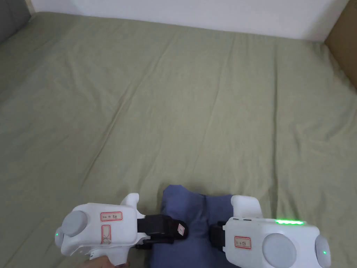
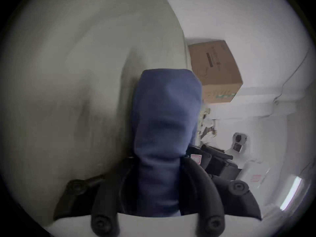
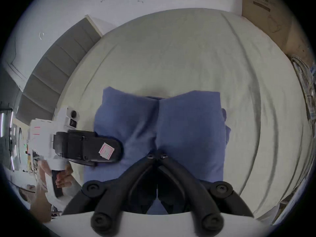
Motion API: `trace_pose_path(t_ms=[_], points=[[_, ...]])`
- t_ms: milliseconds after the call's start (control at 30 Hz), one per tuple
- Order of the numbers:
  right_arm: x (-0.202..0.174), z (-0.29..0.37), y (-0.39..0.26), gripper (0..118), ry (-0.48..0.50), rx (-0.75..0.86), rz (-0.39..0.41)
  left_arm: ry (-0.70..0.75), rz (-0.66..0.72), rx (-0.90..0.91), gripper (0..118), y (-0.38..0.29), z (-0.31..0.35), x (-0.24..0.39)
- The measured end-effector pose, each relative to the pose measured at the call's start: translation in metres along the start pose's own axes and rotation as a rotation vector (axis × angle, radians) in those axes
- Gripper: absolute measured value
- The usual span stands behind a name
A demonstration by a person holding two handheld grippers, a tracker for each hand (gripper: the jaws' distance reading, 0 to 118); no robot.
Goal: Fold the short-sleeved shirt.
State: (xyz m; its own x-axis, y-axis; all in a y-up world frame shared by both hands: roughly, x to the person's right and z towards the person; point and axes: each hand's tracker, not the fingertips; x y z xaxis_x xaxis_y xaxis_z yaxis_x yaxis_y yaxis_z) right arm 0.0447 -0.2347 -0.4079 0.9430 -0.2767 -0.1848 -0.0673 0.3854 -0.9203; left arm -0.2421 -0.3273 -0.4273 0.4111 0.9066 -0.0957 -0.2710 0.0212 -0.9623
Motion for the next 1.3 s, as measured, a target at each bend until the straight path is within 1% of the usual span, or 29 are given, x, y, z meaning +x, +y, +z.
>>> trace_pose_path(t_ms=[33, 67, 133, 167, 233, 300, 367, 467, 567, 633, 767, 867, 933, 1000, 1067, 1133, 1200, 1233, 1267, 1300], points=[[-0.001, 0.006, -0.001, 1, 0.001, 0.033, -0.023, -0.011, 0.040, 0.008, 30, 0.001, 0.003, 0.001], [-0.003, 0.013, 0.000, 1, 0.002, 0.074, -0.017, 0.024, 0.010, 0.004, 30, 0.001, 0.002, 0.006], [-0.012, 0.029, 0.005, 1, -0.046, 0.160, 0.002, 0.080, -0.055, -0.010, 30, 0.002, 0.004, 0.014], [-0.019, 0.038, 0.008, 1, -0.078, 0.216, 0.005, 0.102, -0.066, -0.018, 30, 0.005, 0.006, 0.018], [-0.034, 0.056, 0.015, 1, -0.099, 0.329, 0.041, 0.115, -0.071, -0.020, 30, 0.007, 0.013, 0.025], [-0.054, 0.074, 0.021, 1, -0.141, 0.440, 0.066, 0.148, -0.097, -0.015, 30, 0.009, 0.026, 0.029], [-0.073, 0.087, 0.023, 1, -0.152, 0.544, 0.067, 0.204, -0.124, 0.002, 30, 0.011, 0.048, 0.029], [-0.109, 0.096, 0.024, 1, -0.208, 0.671, 0.083, 0.266, -0.139, 0.042, 30, 0.013, 0.089, 0.026], [-0.148, 0.091, 0.024, 1, -0.222, 0.746, 0.142, 0.364, -0.149, 0.094, 30, 0.014, 0.141, 0.019], [-0.177, 0.081, 0.023, 1, -0.228, 0.761, 0.183, 0.443, -0.149, 0.122, 30, 0.015, 0.178, 0.013], [-0.227, 0.058, 0.024, 1, -0.195, 0.752, 0.209, 0.630, -0.166, 0.162, 30, 0.025, 0.242, 0.001], [-0.263, 0.034, 0.029, 1, -0.153, 0.714, 0.272, 0.696, -0.147, 0.196, 30, 0.033, 0.285, -0.013], [-0.283, 0.018, 0.031, 1, -0.110, 0.679, 0.297, 0.745, -0.136, 0.218, 30, 0.041, 0.311, -0.024], [-0.299, 0.006, 0.032, 1, -0.084, 0.660, 0.320, 0.787, -0.123, 0.240, 30, 0.049, 0.333, -0.035], [-0.311, -0.005, 0.032, 1, -0.074, 0.657, 0.361, 0.849, -0.115, 0.268, 30, 0.059, 0.351, -0.045], [-0.321, -0.015, 0.031, 1, -0.081, 0.652, 0.383, 0.919, -0.132, 0.268, 30, 0.070, 0.365, -0.048], [-0.323, -0.023, 0.031, 1, -0.042, 0.619, 0.402, 0.986, -0.186, 0.259, 30, 0.078, 0.369, -0.048], [-0.325, -0.027, 0.032, 1, -0.039, 0.604, 0.409, 1.025, -0.209, 0.270, 31, 0.082, 0.370, -0.048], [-0.327, -0.031, 0.032, 1, -0.040, 0.595, 0.414, 1.052, -0.231, 0.266, 32, 0.086, 0.370, -0.049], [-0.327, -0.034, 0.032, 1, -0.037, 0.585, 0.419, 1.064, -0.255, 0.263, 50, 0.097, 0.376, -0.053]])
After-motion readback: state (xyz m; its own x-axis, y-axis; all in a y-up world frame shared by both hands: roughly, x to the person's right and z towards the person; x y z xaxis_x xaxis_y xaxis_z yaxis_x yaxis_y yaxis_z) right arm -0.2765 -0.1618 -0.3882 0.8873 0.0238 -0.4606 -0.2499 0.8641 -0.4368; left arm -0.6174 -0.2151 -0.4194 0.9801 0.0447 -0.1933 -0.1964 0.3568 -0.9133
